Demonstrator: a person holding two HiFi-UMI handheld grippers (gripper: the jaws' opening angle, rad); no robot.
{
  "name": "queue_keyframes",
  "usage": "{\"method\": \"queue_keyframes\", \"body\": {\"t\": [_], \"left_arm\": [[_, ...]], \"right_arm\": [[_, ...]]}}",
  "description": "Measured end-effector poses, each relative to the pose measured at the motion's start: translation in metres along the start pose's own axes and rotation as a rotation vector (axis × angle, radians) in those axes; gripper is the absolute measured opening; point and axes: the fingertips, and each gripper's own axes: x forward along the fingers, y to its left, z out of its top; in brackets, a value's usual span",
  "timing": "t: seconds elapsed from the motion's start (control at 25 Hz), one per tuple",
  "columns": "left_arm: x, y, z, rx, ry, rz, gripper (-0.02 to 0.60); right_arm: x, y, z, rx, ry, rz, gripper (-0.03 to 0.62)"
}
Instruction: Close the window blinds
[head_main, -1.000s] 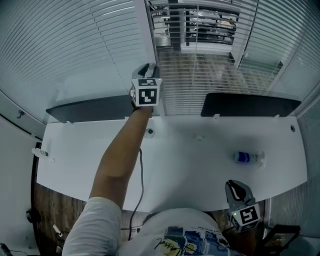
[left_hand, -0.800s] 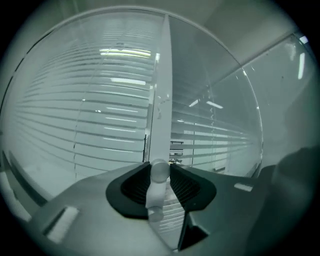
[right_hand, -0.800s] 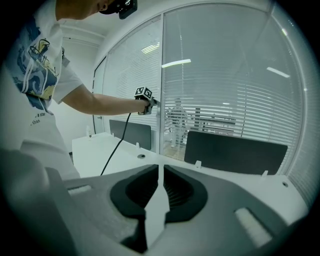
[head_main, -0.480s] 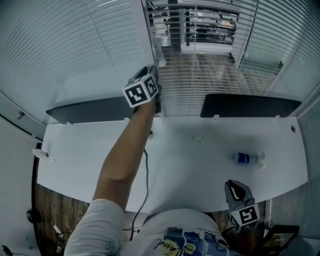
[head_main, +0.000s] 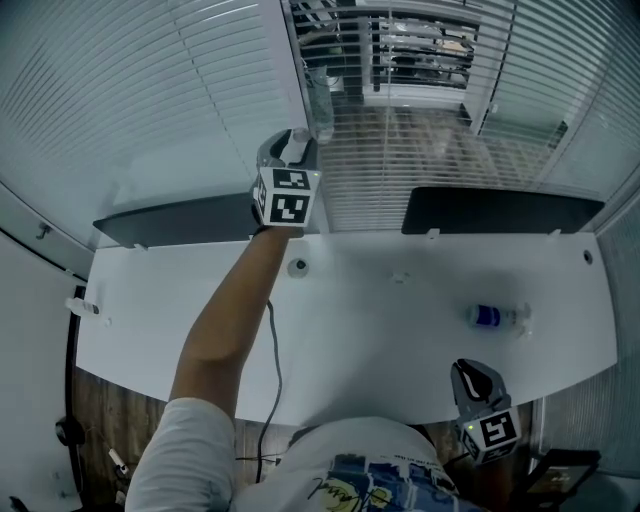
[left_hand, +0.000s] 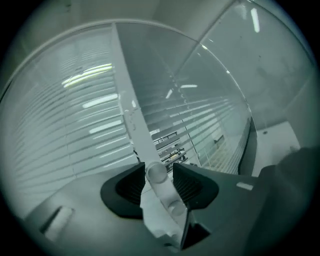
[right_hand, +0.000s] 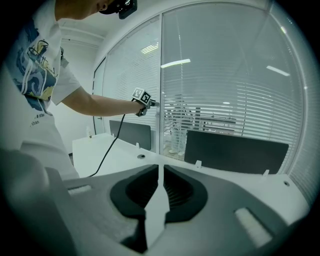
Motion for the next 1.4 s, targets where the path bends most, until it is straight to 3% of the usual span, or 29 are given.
{"method": "queue_keyframes", "body": {"t": [0.24,0.36,0.48,0.76,0.88,0.96,1.2,1.4], "left_arm": [[0.002,-0.006,-0.005,0.519,0.039,-0.003,0.166],[0.005,-0.010,-0.006,0.715,0.049,-0.006,0.166],[0.009,-0.011,-0.008,0.844,0.061,-0.012,0.166],[0.018,-0.018,-0.017,1.048,0.092,-0.026,0.138],[0.019,-0.017,-0.015,1.020,0.080,-0.012,0.117],[0.019,-0.016,-0.015,0.955,0.072,0.002,0.117],[0.016,-0.009,-0.010,0.604,0.053,0.037,0.124],[0.015,-0.005,-0.008,0.379,0.043,0.044,0.124]], "right_arm": [[0.000,0.001,0.001,0.003,0.003,0.006,0.021],[-0.001,0.000,-0.001,-0.009,0.009,0.006,0.021],[-0.001,0.000,0.002,-0.003,-0.002,0.009,0.021],[0.000,-0.004,-0.006,-0.007,0.018,0.005,0.021],[0.003,-0.003,-0.004,-0.008,0.013,0.010,0.021],[0.004,-0.003,-0.005,-0.013,0.015,0.011,0.021],[0.005,-0.004,-0.002,-0.007,0.010,0.005,0.021],[0.006,-0.005,-0.002,-0.004,0.000,0.008,0.021]]}}
